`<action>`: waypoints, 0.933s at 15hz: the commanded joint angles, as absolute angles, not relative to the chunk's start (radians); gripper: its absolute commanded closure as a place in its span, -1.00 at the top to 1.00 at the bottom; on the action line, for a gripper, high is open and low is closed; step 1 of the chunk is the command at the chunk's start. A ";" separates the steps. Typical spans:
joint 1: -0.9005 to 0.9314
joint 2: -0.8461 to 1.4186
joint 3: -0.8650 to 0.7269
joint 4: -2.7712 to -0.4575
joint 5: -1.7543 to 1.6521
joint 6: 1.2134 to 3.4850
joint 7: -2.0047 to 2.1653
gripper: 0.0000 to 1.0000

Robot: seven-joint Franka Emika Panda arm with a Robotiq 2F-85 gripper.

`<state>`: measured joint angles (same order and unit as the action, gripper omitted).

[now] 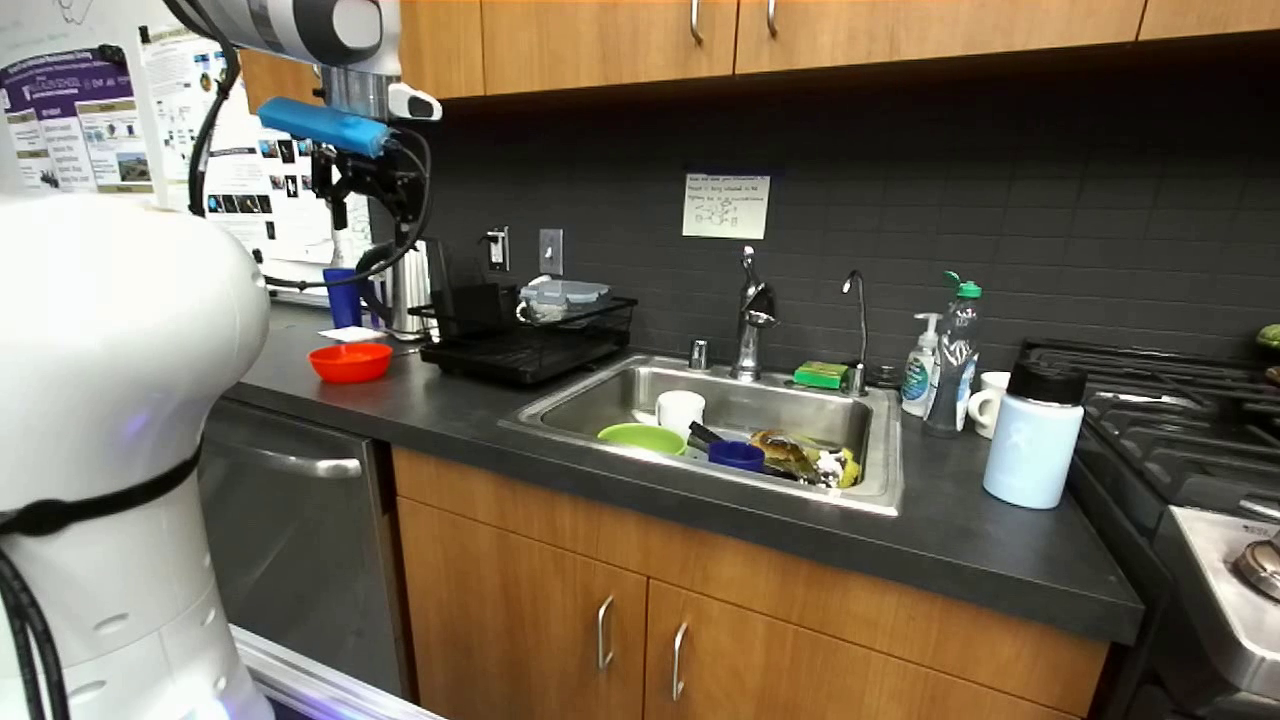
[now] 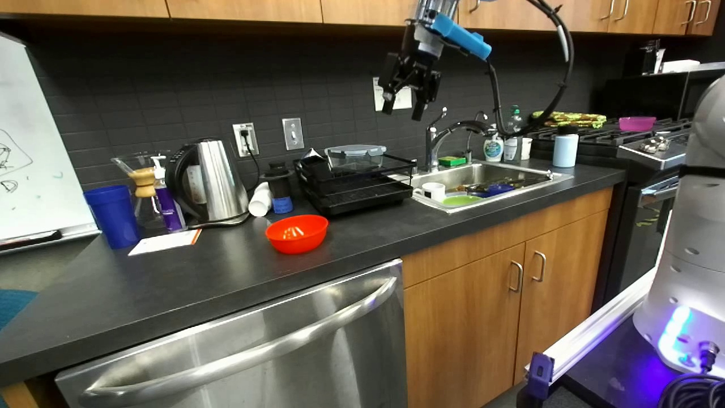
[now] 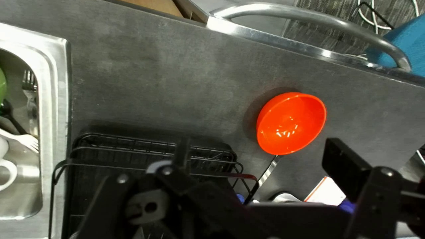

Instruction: Put the orange bowl in the black drying rack on the right, remove the orange bowl from the drying rack and put it on the counter again

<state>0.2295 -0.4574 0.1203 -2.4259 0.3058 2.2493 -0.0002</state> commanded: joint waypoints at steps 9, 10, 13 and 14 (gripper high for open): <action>0.319 -0.264 0.234 -2.340 0.288 2.404 -0.087 1.00; 0.326 -0.244 0.251 -2.328 0.281 2.405 -0.073 1.00; 0.325 -0.187 0.320 -2.296 0.213 2.429 0.036 1.00; 0.321 -0.169 0.345 -2.286 0.172 2.436 0.090 1.00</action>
<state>0.3227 -0.2357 0.2920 -2.3354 0.2570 2.4131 -0.0254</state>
